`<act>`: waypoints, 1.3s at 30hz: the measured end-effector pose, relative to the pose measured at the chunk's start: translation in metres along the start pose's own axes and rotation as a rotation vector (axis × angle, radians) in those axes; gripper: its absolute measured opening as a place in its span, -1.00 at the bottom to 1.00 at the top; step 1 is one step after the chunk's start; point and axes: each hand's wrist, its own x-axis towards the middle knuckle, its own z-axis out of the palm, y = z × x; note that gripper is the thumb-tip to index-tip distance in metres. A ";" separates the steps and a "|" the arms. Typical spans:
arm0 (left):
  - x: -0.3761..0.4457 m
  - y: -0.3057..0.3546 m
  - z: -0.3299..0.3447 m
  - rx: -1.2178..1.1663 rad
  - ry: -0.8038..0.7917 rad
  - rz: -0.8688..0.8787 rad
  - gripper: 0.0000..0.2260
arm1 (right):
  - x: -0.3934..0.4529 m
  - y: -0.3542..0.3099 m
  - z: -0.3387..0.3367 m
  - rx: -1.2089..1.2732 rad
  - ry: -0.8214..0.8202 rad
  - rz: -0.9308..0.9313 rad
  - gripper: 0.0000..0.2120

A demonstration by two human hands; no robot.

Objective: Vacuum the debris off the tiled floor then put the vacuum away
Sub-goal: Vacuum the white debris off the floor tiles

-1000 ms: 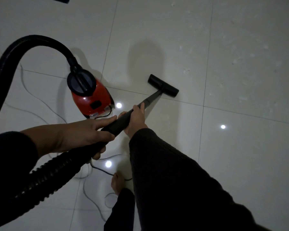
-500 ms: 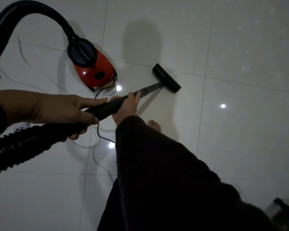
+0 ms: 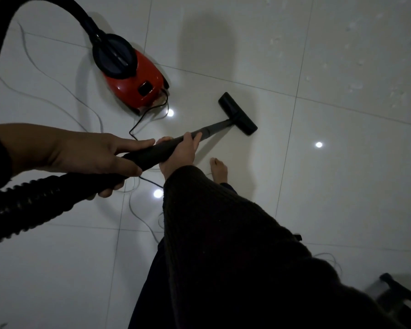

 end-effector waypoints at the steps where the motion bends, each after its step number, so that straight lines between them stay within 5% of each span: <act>1: 0.002 0.003 0.002 -0.004 0.004 0.007 -0.39 | 0.002 -0.004 -0.001 -0.003 0.000 -0.003 -0.55; 30: 0.149 0.223 0.073 -0.282 0.143 0.245 -0.39 | 0.107 -0.286 0.041 -0.448 -0.069 0.055 -0.55; 39: 0.188 0.301 0.065 -0.317 0.169 0.291 -0.38 | 0.138 -0.367 0.090 -0.631 -0.063 0.108 -0.42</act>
